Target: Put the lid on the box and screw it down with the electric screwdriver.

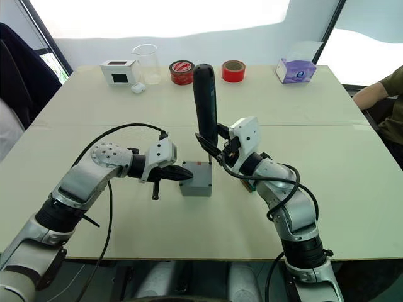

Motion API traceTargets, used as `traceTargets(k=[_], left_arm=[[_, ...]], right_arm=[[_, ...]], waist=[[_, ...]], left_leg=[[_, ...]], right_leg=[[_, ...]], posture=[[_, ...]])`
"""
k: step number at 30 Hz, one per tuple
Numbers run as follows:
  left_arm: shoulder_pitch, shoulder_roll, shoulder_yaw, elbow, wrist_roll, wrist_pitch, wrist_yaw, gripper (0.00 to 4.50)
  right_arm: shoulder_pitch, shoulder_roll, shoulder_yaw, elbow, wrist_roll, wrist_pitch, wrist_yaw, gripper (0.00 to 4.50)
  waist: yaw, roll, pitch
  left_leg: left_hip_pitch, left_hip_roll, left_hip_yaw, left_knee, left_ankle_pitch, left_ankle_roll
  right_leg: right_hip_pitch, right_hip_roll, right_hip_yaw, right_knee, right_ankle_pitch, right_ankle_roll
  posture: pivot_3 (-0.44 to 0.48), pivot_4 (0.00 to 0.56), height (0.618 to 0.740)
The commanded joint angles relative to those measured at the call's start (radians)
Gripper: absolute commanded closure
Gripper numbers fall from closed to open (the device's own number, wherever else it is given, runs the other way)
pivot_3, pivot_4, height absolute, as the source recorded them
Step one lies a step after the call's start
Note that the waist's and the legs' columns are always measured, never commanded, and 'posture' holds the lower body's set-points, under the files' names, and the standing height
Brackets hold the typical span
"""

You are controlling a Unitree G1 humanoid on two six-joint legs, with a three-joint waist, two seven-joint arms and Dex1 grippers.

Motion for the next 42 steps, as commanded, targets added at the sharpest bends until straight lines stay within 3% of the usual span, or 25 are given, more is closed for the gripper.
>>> traceTargets(k=[1, 32, 39, 42], left_arm=[[0.011, 0.004, -0.013, 0.009, 0.019, 0.003, 0.006, 4.5], [0.028, 0.01, -0.018, 0.019, 0.027, -0.015, 0.012, 4.5], [0.035, 0.005, -0.023, 0.009, 0.027, -0.012, 0.018, 4.5], [0.056, 0.008, -0.005, 0.012, 0.019, -0.033, 0.023, 4.5]], right_arm=[[0.056, -0.012, 0.042, 0.068, -0.039, 0.068, -0.015, 2.67], [0.03, 0.005, -0.019, 0.043, 0.019, 0.064, -0.005, 2.67], [-0.038, -0.011, -0.088, -0.019, 0.094, 0.126, -0.012, 2.67], [-0.171, -0.077, -0.194, -0.058, 0.197, 0.242, -0.018, 2.67]], waist=[[0.0, -0.002, -0.004], [0.002, -0.003, -0.008], [0.003, -0.003, -0.007], [0.002, -0.001, -0.006]], left_leg=[[0.0, 0.0, 0.0, -0.001, 0.0, 0.0], [0.001, 0.0, -0.001, -0.007, 0.0, 0.0], [0.001, 0.0, -0.001, -0.008, 0.0, 0.0], [0.001, 0.0, -0.001, -0.009, 0.0, 0.0]], right_leg=[[0.0, 0.0, 0.0, 0.0, 0.0, 0.0], [0.0, -0.001, 0.0, -0.005, 0.0, 0.0], [0.0, -0.001, 0.0, -0.005, 0.0, 0.0], [0.0, -0.001, 0.0, -0.006, 0.0, 0.0]], posture=[[0.0, 0.15, 0.74], [0.0, 0.15, 0.74], [0.0, 0.15, 0.74], [0.0, 0.15, 0.74]])
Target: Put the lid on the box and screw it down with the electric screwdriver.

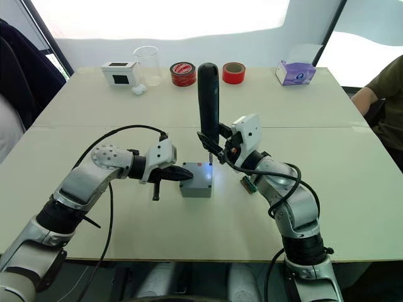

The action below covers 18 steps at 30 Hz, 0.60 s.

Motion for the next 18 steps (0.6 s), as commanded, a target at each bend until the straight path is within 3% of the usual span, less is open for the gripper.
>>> traceTargets(k=[1, 5, 7, 8, 11, 14, 18], left_arm=[[0.044, 0.005, 0.006, 0.017, 0.016, -0.021, 0.014, 4.5], [0.068, -0.028, 0.059, 0.019, -0.025, -0.026, 0.04, 4.5], [0.076, -0.048, 0.099, 0.007, -0.062, -0.008, 0.052, 4.5], [0.072, -0.06, 0.141, -0.007, -0.117, 0.03, 0.052, 4.5], [0.051, -0.078, 0.244, -0.049, -0.256, 0.132, 0.049, 4.5], [0.063, -0.043, 0.277, -0.124, -0.306, 0.182, 0.047, 4.5], [0.132, 0.077, 0.311, -0.264, -0.364, 0.228, 0.001, 4.5]], right_arm=[[-0.179, -0.089, -0.169, -0.048, 0.172, 0.183, -0.028, 2.67], [-0.42, -0.184, -0.367, 0.083, 0.43, 0.539, -0.131, 2.67], [-0.544, -0.275, -0.417, 0.209, 0.507, 0.846, -0.121, 2.67], [-0.577, -0.339, -0.408, 0.249, 0.498, 0.896, -0.105, 2.67], [-0.643, -0.493, -0.339, 0.387, 0.412, 0.973, -0.089, 2.67], [-0.616, -0.641, -0.208, 0.518, 0.36, 1.023, -0.04, 2.67], [-0.443, -0.892, 0.076, 0.586, 0.272, 0.927, 0.21, 2.67]], waist=[[0.001, 0.002, 0.002], [0.002, 0.005, 0.004], [0.003, 0.006, 0.005], [0.003, 0.006, 0.006], [0.004, 0.004, 0.007], [0.0, 0.005, 0.007], [-0.003, 0.006, 0.008]], left_leg=[[-0.002, -0.001, 0.001, 0.0, 0.0, 0.0], [-0.004, 0.0, 0.0, -0.001, 0.001, -0.001], [-0.004, -0.001, 0.001, -0.002, 0.001, -0.001], [-0.005, 0.0, 0.0, -0.002, 0.0, -0.001], [-0.009, 0.001, 0.0, -0.003, 0.0, -0.001], [-0.021, 0.001, 0.001, -0.001, 0.001, -0.001], [-0.023, 0.0, 0.003, -0.002, 0.001, -0.001]], right_leg=[[0.0, -0.001, 0.001, 0.0, 0.0, 0.0], [-0.002, -0.001, 0.0, 0.0, 0.0, 0.0], [-0.003, -0.002, 0.001, 0.0, 0.0, -0.001], [-0.003, -0.002, 0.0, -0.001, 0.0, -0.001], [-0.006, -0.004, 0.0, -0.002, -0.002, -0.005], [-0.018, -0.004, -0.001, 0.0, -0.001, -0.003], [-0.019, -0.003, -0.001, -0.002, -0.001, -0.003]], posture=[[0.0, 0.15, 0.74], [0.0, 0.15, 0.74], [0.0, 0.15, 0.74], [0.0, 0.15, 0.74], [0.0, 0.15, 0.74], [0.0, 0.15, 0.74], [0.0, 0.15, 0.74]])
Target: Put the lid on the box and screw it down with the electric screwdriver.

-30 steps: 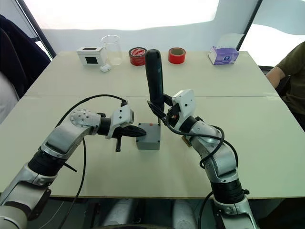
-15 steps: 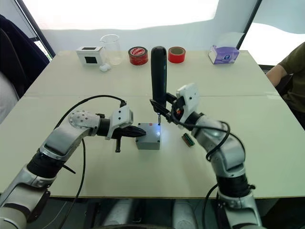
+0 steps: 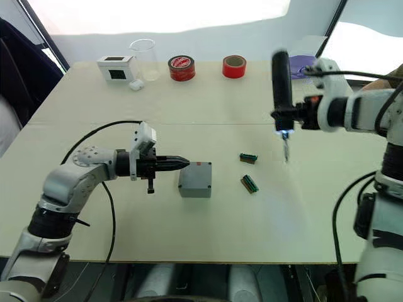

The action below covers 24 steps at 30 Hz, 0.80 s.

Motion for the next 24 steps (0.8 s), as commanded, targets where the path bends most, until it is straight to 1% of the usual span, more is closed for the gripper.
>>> traceTargets(k=[1, 3, 5, 7, 12, 16, 18, 19, 20, 23, 24], left_arm=[[0.06, 0.103, 0.043, -0.14, -0.052, 0.026, -0.043, 4.5], [0.078, 0.126, 0.037, -0.173, -0.065, 0.031, -0.036, 4.5], [0.086, 0.136, 0.033, -0.199, -0.079, 0.04, -0.025, 4.5], [0.088, 0.145, 0.026, -0.215, -0.078, 0.041, -0.021, 4.5], [0.087, 0.159, 0.022, -0.233, -0.082, 0.046, -0.007, 4.5], [0.111, 0.187, 0.027, -0.248, -0.08, 0.044, 0.005, 4.5], [0.111, 0.192, 0.03, -0.237, -0.08, 0.041, 0.01, 4.5], [0.111, 0.194, 0.031, -0.229, -0.079, 0.041, 0.014, 4.5], [0.111, 0.195, 0.032, -0.224, -0.079, 0.041, 0.018, 4.5], [0.113, 0.197, 0.041, -0.201, -0.074, 0.036, 0.029, 4.5], [0.111, 0.197, 0.045, -0.197, -0.076, 0.036, 0.032, 4.5]], right_arm=[[0.107, -0.195, 0.229, 0.05, -0.097, -0.122, 0.249, 2.67], [0.094, -0.204, 0.293, 0.124, -0.147, -0.165, 0.31, 2.67], [0.055, -0.178, 0.337, 0.21, -0.192, -0.178, 0.347, 2.67], [0.021, -0.141, 0.378, 0.291, -0.246, -0.207, 0.371, 2.67], [-0.034, -0.077, 0.453, 0.424, -0.36, -0.279, 0.451, 2.67], [-0.064, -0.032, 0.488, 0.484, -0.434, -0.315, 0.495, 2.67], [-0.062, -0.022, 0.504, 0.495, -0.47, -0.331, 0.516, 1.67], [-0.056, -0.021, 0.517, 0.491, -0.488, -0.34, 0.528, 1.44], [-0.051, -0.02, 0.525, 0.489, -0.503, -0.346, 0.539, 1.0], [-0.038, -0.019, 0.53, 0.493, -0.548, -0.386, 0.559, 0.05], [-0.038, -0.016, 0.523, 0.493, -0.553, -0.384, 0.562, 0.05]], waist=[[-0.001, 0.0, 0.0], [-0.003, 0.003, 0.003], [-0.011, 0.007, 0.007], [-0.017, 0.008, 0.009], [-0.005, 0.009, 0.009], [-0.001, 0.007, 0.01], [-0.001, 0.007, 0.01], [-0.001, 0.006, 0.01], [-0.001, 0.006, 0.01], [0.0, 0.004, 0.009], [0.0, 0.004, 0.009]], left_leg=[[0.0, 0.0, 0.0, 0.0, 0.0, 0.001], [0.0, 0.0, 0.002, 0.001, -0.001, 0.002], [0.0, 0.0, 0.005, 0.002, -0.001, 0.002], [0.002, 0.0, 0.006, 0.002, -0.001, 0.002], [0.003, 0.002, 0.005, 0.002, 0.0, 0.001], [0.003, 0.002, 0.005, 0.003, 0.0, 0.001], [0.003, 0.001, 0.005, 0.004, 0.0, 0.001], [0.003, 0.001, 0.005, 0.005, 0.0, 0.001], [0.003, 0.001, 0.004, 0.005, 0.0, 0.0], [0.004, 0.001, 0.003, 0.006, 0.0, 0.0], [0.004, 0.001, 0.003, 0.006, 0.0, 0.0]], right_leg=[[0.0, 0.0, 0.0, -0.001, 0.0, 0.0], [0.0, 0.0, 0.0, -0.001, 0.0, 0.0], [0.0, 0.0, 0.002, -0.001, 0.0, 0.001], [0.0, 0.0, 0.004, 0.0, 0.001, 0.002], [0.0, 0.003, 0.003, 0.002, 0.001, 0.003], [0.001, 0.003, 0.003, 0.001, 0.001, 0.003], [0.002, 0.003, 0.003, 0.001, 0.002, 0.003], [0.002, 0.003, 0.003, 0.001, 0.002, 0.003], [0.002, 0.003, 0.002, 0.001, 0.002, 0.003], [0.004, 0.003, 0.001, 0.001, 0.002, 0.003], [0.004, 0.003, 0.001, 0.001, 0.002, 0.003]], posture=[[0.0, 0.15, 0.74], [0.0, 0.15, 0.74], [0.0, 0.15, 0.74], [0.0, 0.15, 0.74], [0.0, 0.15, 0.74], [0.0, 0.15, 0.74], [0.0, 0.15, 0.74], [0.0, 0.15, 0.74], [0.0, 0.15, 0.74], [0.0, 0.15, 0.74], [0.0, 0.15, 0.74]])
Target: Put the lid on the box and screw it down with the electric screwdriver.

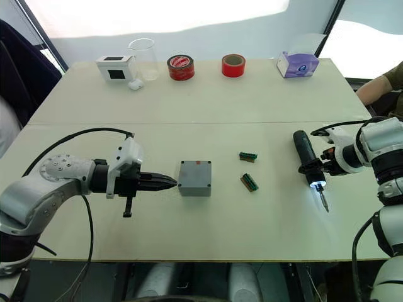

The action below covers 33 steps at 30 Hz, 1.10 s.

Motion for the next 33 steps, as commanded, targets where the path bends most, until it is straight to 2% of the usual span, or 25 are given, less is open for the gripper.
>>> traceTargets(k=[1, 6, 10, 14, 16, 18, 20, 23, 24, 27, 29, 33], left_arm=[[-0.005, 0.012, 0.032, 0.003, -0.006, -0.008, 0.014, 4.5], [-0.009, 0.019, 0.04, 0.02, -0.007, -0.014, 0.018, 4.5], [-0.013, 0.025, 0.059, 0.064, 0.002, -0.029, 0.023, 4.5], [0.002, 0.034, 0.083, 0.099, 0.014, -0.041, 0.034, 4.5], [0.016, 0.042, 0.094, 0.125, 0.031, -0.058, 0.041, 4.5], [0.031, 0.051, 0.077, 0.177, 0.091, -0.102, 0.058, 4.5], [0.038, 0.049, 0.057, 0.215, 0.136, -0.139, 0.069, 4.5], [0.026, 0.018, 0.032, 0.238, 0.152, -0.159, 0.069, 4.5], [0.009, 0.001, 0.0, 0.247, 0.176, -0.165, 0.077, 4.5], [-0.033, -0.036, -0.09, 0.267, 0.243, -0.187, 0.081, 4.5], [-0.054, -0.055, -0.125, 0.278, 0.264, -0.194, 0.072, 4.5], [-0.085, -0.078, -0.174, 0.294, 0.298, -0.199, 0.057, 4.5]], right_arm=[[0.012, 0.004, -0.001, 0.017, -0.06, -0.021, 0.006, 0.05], [0.029, -0.005, -0.012, -0.018, -0.091, -0.039, 0.032, 0.05], [0.03, -0.012, -0.092, -0.066, -0.091, -0.087, 0.017, 0.05], [-0.01, -0.027, -0.17, -0.145, -0.047, -0.045, 0.061, 0.05], [-0.025, -0.044, -0.203, -0.194, -0.049, -0.081, 0.068, 0.05], [-0.008, -0.059, -0.253, -0.295, -0.045, -0.187, 0.079, 0.05], [0.013, -0.043, -0.314, -0.396, 0.006, -0.2, 0.096, 0.05], [0.123, 0.003, -0.39, -0.623, 0.115, -0.216, 0.135, 0.05], [0.211, 0.017, -0.368, -0.774, 0.139, -0.248, 0.146, 0.05], [0.403, 0.055, -0.253, -1.043, 0.116, -0.339, 0.124, 0.05], [0.458, 0.099, -0.236, -1.095, 0.123, -0.337, 0.091, 0.05], [0.481, 0.158, -0.206, -1.114, 0.111, -0.33, 0.038, 0.05]], waist=[[0.001, 0.0, 0.0], [0.0, 0.0, 0.0], [0.0, 0.0, 0.0], [-0.002, 0.001, 0.001], [-0.004, 0.002, 0.001], [-0.002, 0.002, 0.002], [-0.002, 0.002, 0.002], [0.001, 0.001, 0.002], [0.002, 0.0, 0.002], [0.023, -0.002, 0.001], [0.024, -0.002, 0.001], [0.022, -0.003, 0.001]], left_leg=[[0.0, 0.0, 0.0, 0.0, 0.0, 0.0], [0.0, 0.0, -0.001, 0.0, 0.0, 0.0], [0.0, -0.001, -0.001, 0.0, 0.0, 0.0], [-0.001, 0.0, 0.0, -0.001, 0.001, -0.001], [-0.001, 0.0, 0.0, -0.002, 0.001, -0.001], [-0.001, 0.0, 0.0, -0.002, 0.001, -0.001], [-0.001, 0.0, 0.0, -0.003, 0.001, -0.001], [-0.001, 0.0, 0.0, -0.003, 0.001, -0.001], [-0.001, 0.0, -0.001, -0.003, 0.001, -0.001], [-0.001, 0.0, -0.002, -0.002, 0.001, -0.001], [-0.001, -0.001, -0.002, 0.0, 0.001, -0.001], [-0.002, -0.002, -0.003, 0.004, 0.0, -0.001]], right_leg=[[0.0, 0.0, 0.0, 0.0, 0.0, 0.0], [0.0, 0.0, 0.0, 0.0, 0.0, 0.0], [0.0, 0.0, 0.0, 0.0, 0.0, 0.0], [-0.002, 0.0, 0.0, 0.001, 0.0, 0.0], [-0.003, 0.0, 0.0, 0.001, 0.0, 0.0], [-0.004, 0.0, 0.0, 0.001, 0.0, 0.0], [-0.004, 0.0, 0.0, 0.001, 0.0, 0.0], [-0.003, 0.0, 0.0, 0.001, 0.0, 0.0], [-0.003, 0.0, 0.0, 0.001, 0.0, 0.0], [-0.002, 0.0, -0.001, 0.001, 0.0, 0.0], [-0.001, 0.0, -0.001, 0.002, 0.0, 0.0], [-0.001, -0.001, 0.0, 0.003, 0.002, 0.003]], posture=[[0.0, 0.15, 0.74], [0.0, 0.15, 0.74], [0.0, 0.15, 0.74], [0.0, 0.15, 0.74], [0.0, 0.15, 0.74], [0.0, 0.15, 0.74], [0.0, 0.15, 0.74], [0.0, 0.15, 0.74], [0.0, 0.15, 0.74], [0.0, 0.15, 0.74], [0.0, 0.15, 0.74], [0.0, 0.15, 0.74]])
